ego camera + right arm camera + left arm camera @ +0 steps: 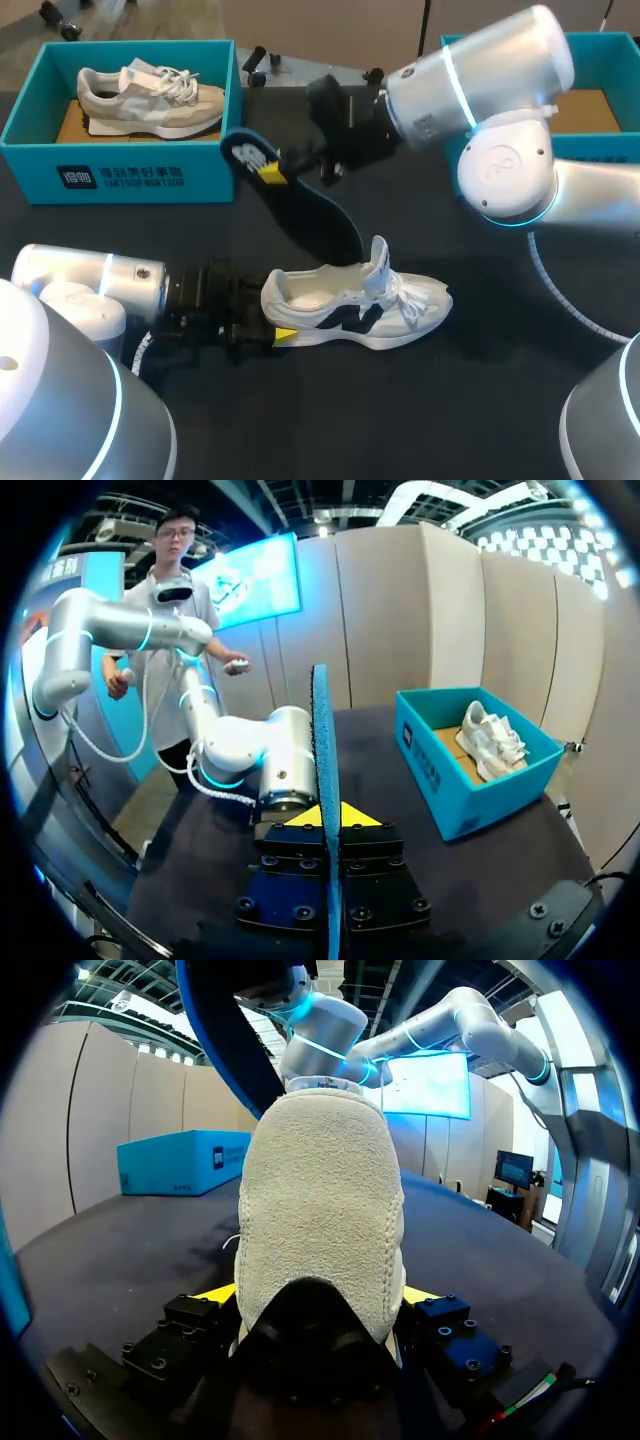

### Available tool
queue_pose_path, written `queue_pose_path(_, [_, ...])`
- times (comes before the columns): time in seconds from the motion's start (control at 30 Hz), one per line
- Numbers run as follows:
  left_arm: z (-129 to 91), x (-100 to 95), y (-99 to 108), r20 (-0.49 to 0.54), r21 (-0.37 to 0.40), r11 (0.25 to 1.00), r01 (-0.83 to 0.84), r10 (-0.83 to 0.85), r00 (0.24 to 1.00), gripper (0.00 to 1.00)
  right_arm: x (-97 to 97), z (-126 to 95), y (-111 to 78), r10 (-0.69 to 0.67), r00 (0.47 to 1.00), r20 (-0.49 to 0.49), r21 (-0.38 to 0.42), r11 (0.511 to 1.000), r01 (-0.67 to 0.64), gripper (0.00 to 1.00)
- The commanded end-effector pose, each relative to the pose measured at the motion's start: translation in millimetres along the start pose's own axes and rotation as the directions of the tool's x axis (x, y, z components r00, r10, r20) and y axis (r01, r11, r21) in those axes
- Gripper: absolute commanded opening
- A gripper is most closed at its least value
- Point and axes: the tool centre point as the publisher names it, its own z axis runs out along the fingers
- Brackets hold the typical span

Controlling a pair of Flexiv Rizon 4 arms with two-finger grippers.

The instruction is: Take the shoe out of the shoebox, open the shoe tongue, remove and reinsert the insole, then place the shoe into the shoebox

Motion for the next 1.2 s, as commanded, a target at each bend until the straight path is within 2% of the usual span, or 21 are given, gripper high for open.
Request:
queue_pose_path(0.03, [1.0, -0.4, -0.2, -0.001, -0.003, 1.000, 0.000, 0.000, 1.000, 0.00, -8.2, -4.7, 17.0, -0.014, 0.999, -0.032, -0.039, 0.999, 0.013, 0.00])
queue_pose_path(0.17, [1.0, -0.4, -0.2, -0.001, -0.003, 1.000, 0.000, 0.000, 1.000, 0.00, -9.0, -12.7, 30.8, 0.044, 0.996, -0.084, -0.050, 0.998, -0.048, 0.00])
queue_pose_path(0.23, [1.0, -0.4, -0.2, -0.001, -0.003, 1.000, 0.000, 0.000, 1.000, 0.00, -7.7, -13.8, 39.2, 0.092, 0.990, -0.104, -0.106, 0.989, -0.103, 0.00])
queue_pose_path(0.4, [1.0, -0.4, -0.2, -0.001, -0.003, 1.000, 0.000, 0.000, 1.000, 0.00, -2.5, -18.2, 60.3, 0.173, 0.970, -0.169, -0.165, 0.966, -0.201, 0.00])
queue_pose_path(0.53, [1.0, -0.4, -0.2, -0.001, -0.003, 1.000, 0.000, 0.000, 1.000, 0.00, 3.0, -26.9, 75.6, 0.262, 0.935, -0.240, -0.209, 0.926, -0.313, 0.00])
queue_pose_path(0.6, [1.0, -0.4, -0.2, -0.001, -0.003, 1.000, 0.000, 0.000, 1.000, 0.00, 5.1, -31.6, 83.7, 0.269, 0.925, -0.267, -0.265, 0.903, -0.339, 0.00])
queue_pose_path(0.7, [1.0, -0.4, -0.2, -0.001, -0.003, 1.000, 0.000, 0.000, 1.000, 0.00, 8.8, -41.4, 91.3, 0.292, 0.909, -0.298, -0.304, 0.873, -0.380, 0.00])
queue_pose_path(0.97, [1.0, -0.4, -0.2, -0.001, -0.003, 1.000, 0.000, 0.000, 1.000, 0.00, 16.8, -63.3, 101.7, 0.343, 0.871, -0.353, -0.324, 0.828, -0.457, 0.00])
queue_pose_path(1.2, [1.0, -0.4, -0.2, -0.001, -0.003, 1.000, 0.000, 0.000, 1.000, 0.00, 29.8, -91.2, 111.3, 0.375, 0.850, -0.370, -0.316, 0.810, -0.495, 0.00])
